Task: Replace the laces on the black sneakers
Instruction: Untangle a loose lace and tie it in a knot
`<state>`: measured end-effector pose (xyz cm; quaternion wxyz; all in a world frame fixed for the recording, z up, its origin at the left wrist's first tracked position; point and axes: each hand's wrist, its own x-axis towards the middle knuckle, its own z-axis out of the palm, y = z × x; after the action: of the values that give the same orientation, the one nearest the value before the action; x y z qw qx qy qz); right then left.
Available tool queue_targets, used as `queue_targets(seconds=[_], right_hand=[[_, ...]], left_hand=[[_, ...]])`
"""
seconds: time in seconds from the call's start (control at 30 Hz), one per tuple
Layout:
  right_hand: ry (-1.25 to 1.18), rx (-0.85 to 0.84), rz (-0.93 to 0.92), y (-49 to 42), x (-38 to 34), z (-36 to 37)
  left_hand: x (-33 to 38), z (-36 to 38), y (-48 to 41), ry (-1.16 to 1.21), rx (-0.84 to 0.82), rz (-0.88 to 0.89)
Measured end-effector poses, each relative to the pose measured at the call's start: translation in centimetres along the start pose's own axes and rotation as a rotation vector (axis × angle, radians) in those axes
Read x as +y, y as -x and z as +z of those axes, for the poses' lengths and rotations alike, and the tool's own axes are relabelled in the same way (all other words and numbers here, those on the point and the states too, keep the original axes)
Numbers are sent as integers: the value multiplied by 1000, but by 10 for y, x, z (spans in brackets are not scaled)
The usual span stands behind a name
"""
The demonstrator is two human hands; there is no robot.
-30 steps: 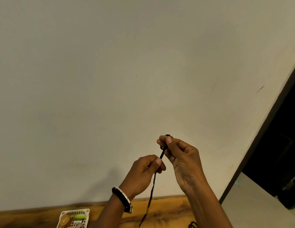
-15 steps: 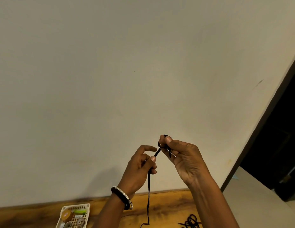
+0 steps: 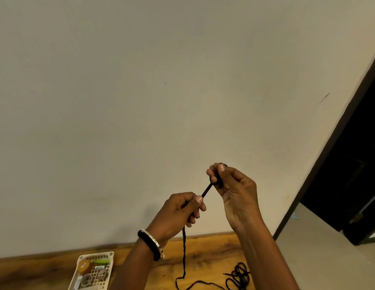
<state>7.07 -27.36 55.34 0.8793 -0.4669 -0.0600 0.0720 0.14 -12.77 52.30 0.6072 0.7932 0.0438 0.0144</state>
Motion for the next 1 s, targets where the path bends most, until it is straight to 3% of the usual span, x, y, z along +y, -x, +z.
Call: queue_targets(seconds=[0.1,0.2,0.33,0.43,0.5,0.67,0.77,0.87,1.0], right_hand=[[460,18,-294,1,12,-8],[880,-124,-654,5,29,-16],[1053,-335,-750,16,50,-13],[1022,-342,-665,20,50,-10],[854,-264,-431,22,42,-8],[-89,-50,198,16,13,3],[-447,40,276,7,4,4],[-298,80,107,3,12,3],[459,40,-289,9,31,-9]], left_hand=[[14,-4,6,162,-32,-9],[28,-10,9,379,-1,-7],[39,-19,12,487,37,-12],[40,-26,15,452,74,-33],[40,-32,17,388,94,-44],[36,-32,20,167,54,-138],[29,-23,23,68,-53,-195],[25,-14,25,50,-125,-198],[28,-15,22,156,-63,-151]])
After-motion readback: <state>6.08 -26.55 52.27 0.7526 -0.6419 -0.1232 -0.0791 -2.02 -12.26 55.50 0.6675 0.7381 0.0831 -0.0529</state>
